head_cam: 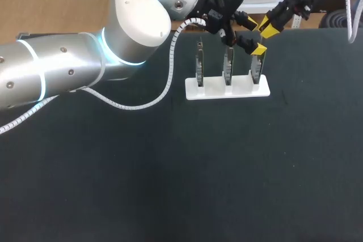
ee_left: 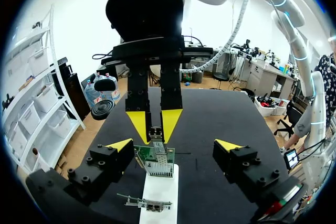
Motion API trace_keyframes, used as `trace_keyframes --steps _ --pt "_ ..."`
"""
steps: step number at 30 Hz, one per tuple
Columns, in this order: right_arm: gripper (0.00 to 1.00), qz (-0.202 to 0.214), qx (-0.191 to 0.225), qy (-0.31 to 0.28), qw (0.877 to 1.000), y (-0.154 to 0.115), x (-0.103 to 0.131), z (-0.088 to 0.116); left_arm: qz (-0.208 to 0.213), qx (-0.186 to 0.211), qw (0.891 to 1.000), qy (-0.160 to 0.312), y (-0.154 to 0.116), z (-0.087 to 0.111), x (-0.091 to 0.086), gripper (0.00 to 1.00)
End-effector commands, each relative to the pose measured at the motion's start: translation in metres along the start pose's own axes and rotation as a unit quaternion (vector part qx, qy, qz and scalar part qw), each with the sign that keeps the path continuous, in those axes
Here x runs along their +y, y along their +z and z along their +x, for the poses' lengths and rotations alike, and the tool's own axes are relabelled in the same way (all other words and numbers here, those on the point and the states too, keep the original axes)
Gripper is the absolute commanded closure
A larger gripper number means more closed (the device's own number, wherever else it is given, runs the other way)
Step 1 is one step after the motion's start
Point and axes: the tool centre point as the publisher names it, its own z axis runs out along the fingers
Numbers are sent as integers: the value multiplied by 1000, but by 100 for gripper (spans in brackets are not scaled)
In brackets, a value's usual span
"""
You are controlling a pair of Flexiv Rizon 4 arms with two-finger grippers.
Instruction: Pick up the optical module with the left hand, and insert it into the network port with the right hand.
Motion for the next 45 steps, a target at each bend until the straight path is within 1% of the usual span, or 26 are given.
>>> trace_keyframes --steps 1,8,9,10,11,20,24,28,32,45 --pt "100 0 0 2 1000 2 1 2 0 0 1000 1 1 0 1 0" --pt "100 0 -2 3 1000 3 1 2 0 0 1000 1 1 0 1 0" --pt "86 -2 -2 3 1000 3 2 1 0 0 1000 1 1 0 1 0" --pt "41 -1 -2 4 1000 3 2 1 0 0 1000 1 1 0 1 0" --pt "0 -1 -3 5 1000 3 2 1 0 0 1000 1 1 0 1 0" --pt "0 13 -6 6 1000 -2 3 -1 0 0 1000 1 1 0 1 0" --pt "0 23 -16 8 1000 -6 5 -2 0 0 1000 1 1 0 1 0" --pt "0 36 -30 15 999 -14 9 1 0 0 1000 1 1 0 1 0" --pt "0 50 -35 25 998 -20 14 6 0 0 1000 1 1 0 1 0" --pt "0 61 -36 28 997 -25 21 11 0 0 1000 1 1 0 1 0"
